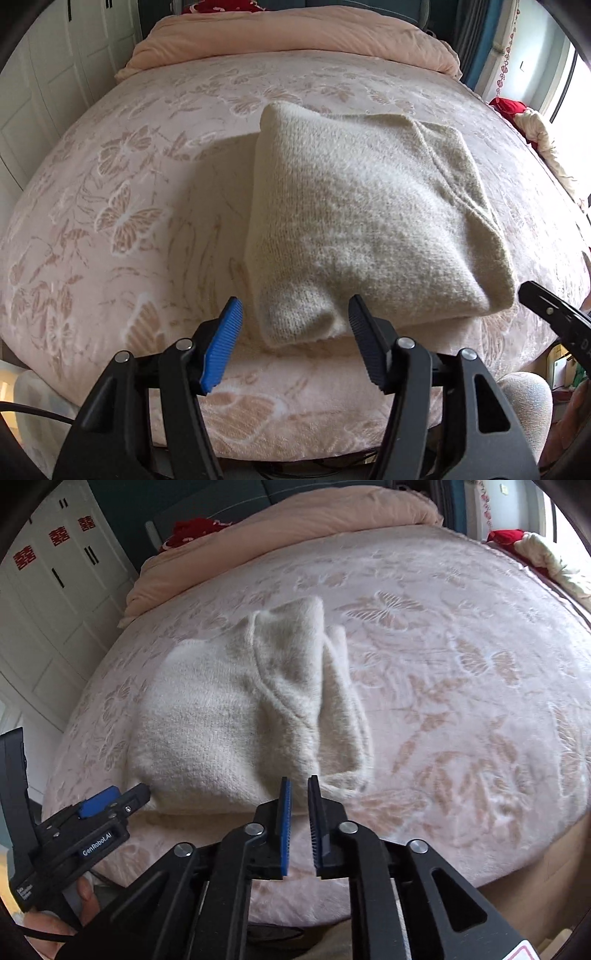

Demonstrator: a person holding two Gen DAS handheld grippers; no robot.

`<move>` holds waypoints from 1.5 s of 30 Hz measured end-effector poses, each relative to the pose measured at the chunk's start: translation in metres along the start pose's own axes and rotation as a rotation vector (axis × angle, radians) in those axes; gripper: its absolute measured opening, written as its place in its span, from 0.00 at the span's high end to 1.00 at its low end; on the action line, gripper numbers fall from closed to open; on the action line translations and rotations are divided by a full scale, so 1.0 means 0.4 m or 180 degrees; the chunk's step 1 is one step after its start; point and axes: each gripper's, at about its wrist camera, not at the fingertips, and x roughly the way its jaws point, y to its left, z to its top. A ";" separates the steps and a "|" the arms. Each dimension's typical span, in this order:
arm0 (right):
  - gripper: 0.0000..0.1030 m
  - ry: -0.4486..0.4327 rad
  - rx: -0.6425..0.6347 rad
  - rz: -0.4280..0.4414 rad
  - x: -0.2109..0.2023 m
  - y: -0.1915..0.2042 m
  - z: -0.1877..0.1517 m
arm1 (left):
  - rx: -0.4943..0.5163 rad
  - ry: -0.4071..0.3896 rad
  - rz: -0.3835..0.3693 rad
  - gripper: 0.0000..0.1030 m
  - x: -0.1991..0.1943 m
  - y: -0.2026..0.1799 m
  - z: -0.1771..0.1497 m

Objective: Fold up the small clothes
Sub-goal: 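Open both grippers and release the folded sweater onto the bed, then grasp the folded sweater end with both grippers and lift it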

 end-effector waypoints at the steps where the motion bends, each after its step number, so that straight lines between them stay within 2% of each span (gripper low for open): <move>1: 0.72 -0.0024 0.0027 -0.0001 -0.008 -0.009 0.006 | 0.0019 -0.0012 0.0010 0.44 -0.007 -0.003 0.000; 2: 0.61 -0.0052 0.0068 -0.0024 -0.014 -0.019 0.001 | 0.0026 -0.0019 0.0015 0.43 -0.011 -0.004 0.001; 7: 0.49 -0.0095 0.0137 -0.0058 -0.016 -0.036 0.002 | 0.0003 -0.0043 0.0026 0.36 -0.032 0.000 0.010; 9: 0.42 -0.0108 0.0175 -0.0014 -0.013 -0.044 0.006 | -0.0027 -0.0046 -0.0005 0.30 -0.034 0.005 0.019; 13: 0.38 -0.0117 0.0198 0.0014 0.014 -0.051 0.028 | -0.0205 -0.0001 -0.0283 0.19 -0.025 0.025 0.053; 17: 0.34 -0.0016 0.0305 0.0179 0.072 -0.070 0.063 | -0.0601 0.0152 -0.0670 0.18 0.031 0.069 0.093; 21: 0.31 0.0165 0.0430 0.0300 0.157 -0.089 0.092 | -0.0756 0.0252 -0.0604 0.17 0.107 0.099 0.117; 23: 0.30 0.0247 0.0508 0.0422 0.195 -0.093 0.101 | -0.0797 0.0308 -0.0692 0.11 0.141 0.108 0.124; 25: 0.25 0.0313 0.0578 0.0556 0.233 -0.093 0.109 | -0.0837 0.0307 -0.0742 0.05 0.164 0.109 0.127; 29: 0.15 0.0228 0.0622 0.0708 0.267 -0.089 0.120 | -0.0979 0.0362 -0.0971 0.04 0.216 0.112 0.133; 32: 0.14 0.0127 0.0596 0.0770 0.280 -0.082 0.120 | -0.1082 0.0389 -0.1066 0.04 0.238 0.109 0.141; 35: 0.15 0.0085 0.0575 0.0807 0.286 -0.080 0.124 | -0.1030 0.0384 -0.1072 0.04 0.246 0.087 0.151; 37: 0.24 0.0064 0.0576 0.0834 0.287 -0.084 0.130 | -0.1018 0.0409 -0.1099 0.04 0.248 0.071 0.159; 39: 0.47 0.0069 0.0604 0.0920 0.287 -0.093 0.134 | -0.0979 0.0427 -0.1089 0.10 0.241 0.056 0.171; 42: 0.62 0.0073 0.0756 0.1090 0.276 -0.114 0.137 | -0.0863 0.0396 -0.0999 0.30 0.207 0.045 0.182; 44: 0.64 0.0048 0.0815 0.1133 0.253 -0.114 0.139 | -0.0738 0.0359 -0.0969 0.46 0.169 0.033 0.191; 45: 0.65 0.0026 0.0835 0.1144 0.234 -0.109 0.140 | -0.0696 0.0345 -0.0970 0.47 0.151 0.028 0.195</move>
